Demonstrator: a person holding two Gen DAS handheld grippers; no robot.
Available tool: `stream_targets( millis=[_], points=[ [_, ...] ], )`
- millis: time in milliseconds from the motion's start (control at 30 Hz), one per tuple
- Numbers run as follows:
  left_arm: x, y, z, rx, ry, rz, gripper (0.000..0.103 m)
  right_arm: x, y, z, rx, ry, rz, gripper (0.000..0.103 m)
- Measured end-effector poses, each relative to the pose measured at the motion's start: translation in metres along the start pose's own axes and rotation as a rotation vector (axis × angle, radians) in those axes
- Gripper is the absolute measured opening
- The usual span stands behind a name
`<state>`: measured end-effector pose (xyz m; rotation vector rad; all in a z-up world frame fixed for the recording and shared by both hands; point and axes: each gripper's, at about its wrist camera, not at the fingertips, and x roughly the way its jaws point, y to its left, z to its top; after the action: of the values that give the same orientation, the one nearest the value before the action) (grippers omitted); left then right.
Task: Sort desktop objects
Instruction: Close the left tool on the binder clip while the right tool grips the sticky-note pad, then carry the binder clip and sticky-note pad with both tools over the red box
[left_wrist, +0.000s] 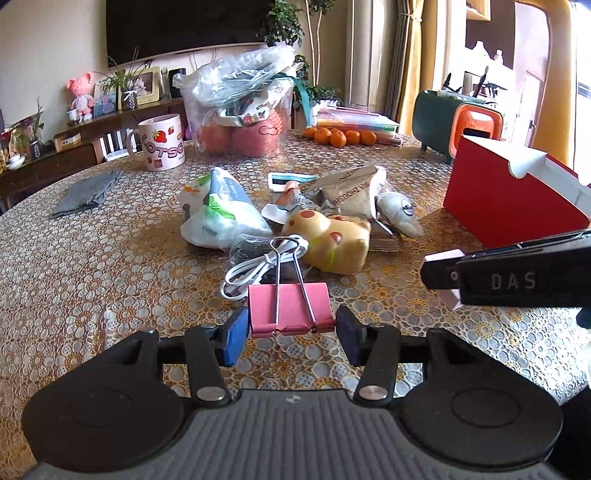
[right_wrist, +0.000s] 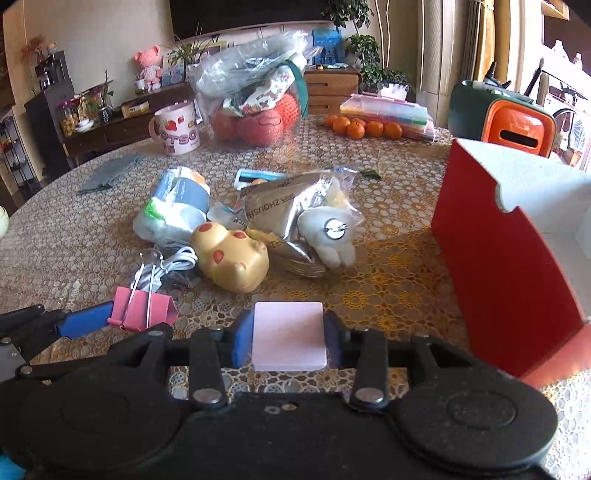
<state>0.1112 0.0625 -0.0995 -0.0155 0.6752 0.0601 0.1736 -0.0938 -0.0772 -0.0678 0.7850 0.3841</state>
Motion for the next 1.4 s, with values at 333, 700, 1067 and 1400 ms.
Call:
stream_targets(
  millis=[333,700,1067,1400],
  points=[
    [-0.015,-0.021,0.009,0.017,0.001,-0.041,0.049,-0.038,-0.026,-0.004,0.033,-0.041,0.022,0.040],
    [-0.031,-0.043,0.023,0.028,-0.018,-0.074,0.049,-0.077,-0.057,-0.003,0.050,-0.090,0.038,0.040],
    [-0.053,-0.076,0.057,0.049,-0.070,-0.147,0.049,-0.109,-0.095,0.010,0.065,-0.152,0.019,0.040],
    [-0.062,-0.125,0.099,0.128,-0.125,-0.236,0.049,-0.125,-0.135,0.020,0.076,-0.174,-0.028,0.040]
  ],
)
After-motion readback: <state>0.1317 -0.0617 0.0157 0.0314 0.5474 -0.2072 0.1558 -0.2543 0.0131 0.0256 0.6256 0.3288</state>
